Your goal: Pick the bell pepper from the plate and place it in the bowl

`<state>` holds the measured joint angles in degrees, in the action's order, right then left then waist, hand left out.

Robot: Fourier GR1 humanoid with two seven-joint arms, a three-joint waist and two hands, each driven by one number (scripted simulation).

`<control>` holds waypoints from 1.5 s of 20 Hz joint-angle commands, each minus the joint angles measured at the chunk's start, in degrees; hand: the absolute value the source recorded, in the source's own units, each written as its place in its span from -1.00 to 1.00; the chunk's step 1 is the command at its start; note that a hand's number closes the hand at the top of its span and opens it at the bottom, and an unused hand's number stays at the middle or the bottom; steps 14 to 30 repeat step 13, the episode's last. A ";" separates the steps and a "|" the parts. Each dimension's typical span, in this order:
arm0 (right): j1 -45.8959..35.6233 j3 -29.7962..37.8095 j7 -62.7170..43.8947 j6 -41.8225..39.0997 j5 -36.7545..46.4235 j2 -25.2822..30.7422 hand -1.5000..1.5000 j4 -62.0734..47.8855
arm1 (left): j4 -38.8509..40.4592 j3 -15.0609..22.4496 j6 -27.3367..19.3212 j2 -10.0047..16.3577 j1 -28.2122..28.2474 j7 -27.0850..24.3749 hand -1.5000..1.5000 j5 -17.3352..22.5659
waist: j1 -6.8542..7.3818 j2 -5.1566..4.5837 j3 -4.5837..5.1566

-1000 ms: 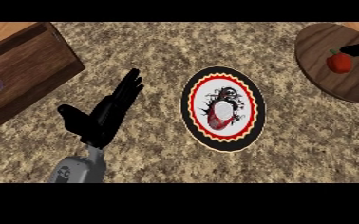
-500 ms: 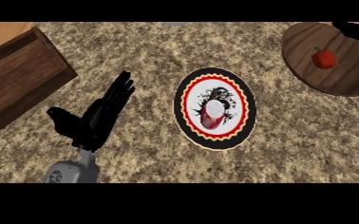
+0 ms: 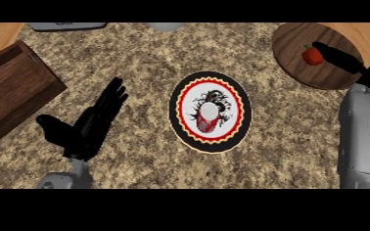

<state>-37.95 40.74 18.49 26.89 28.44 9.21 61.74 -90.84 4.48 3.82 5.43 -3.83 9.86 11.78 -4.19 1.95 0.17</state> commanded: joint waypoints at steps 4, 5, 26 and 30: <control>17.44 -9.03 3.38 0.05 -2.13 -8.99 1.00 16.53 | 0.32 -0.80 -0.51 -0.12 0.96 0.32 0.00 0.46 | -1.60 0.58 0.05; 20.08 -10.88 3.05 0.54 -3.31 -9.03 1.00 17.45 | -0.27 -0.19 -0.57 -0.15 1.05 0.22 0.00 -0.15 | -1.15 0.59 -0.02; 42.40 -29.45 3.92 2.94 -11.44 -9.19 1.00 21.81 | -1.05 0.15 -0.17 -0.49 1.19 -0.19 0.00 0.16 | -0.21 0.01 -0.29; 42.40 -29.45 3.92 2.94 -11.44 -9.19 1.00 21.81 | -1.05 0.15 -0.17 -0.49 1.19 -0.19 0.00 0.16 | -0.21 0.01 -0.29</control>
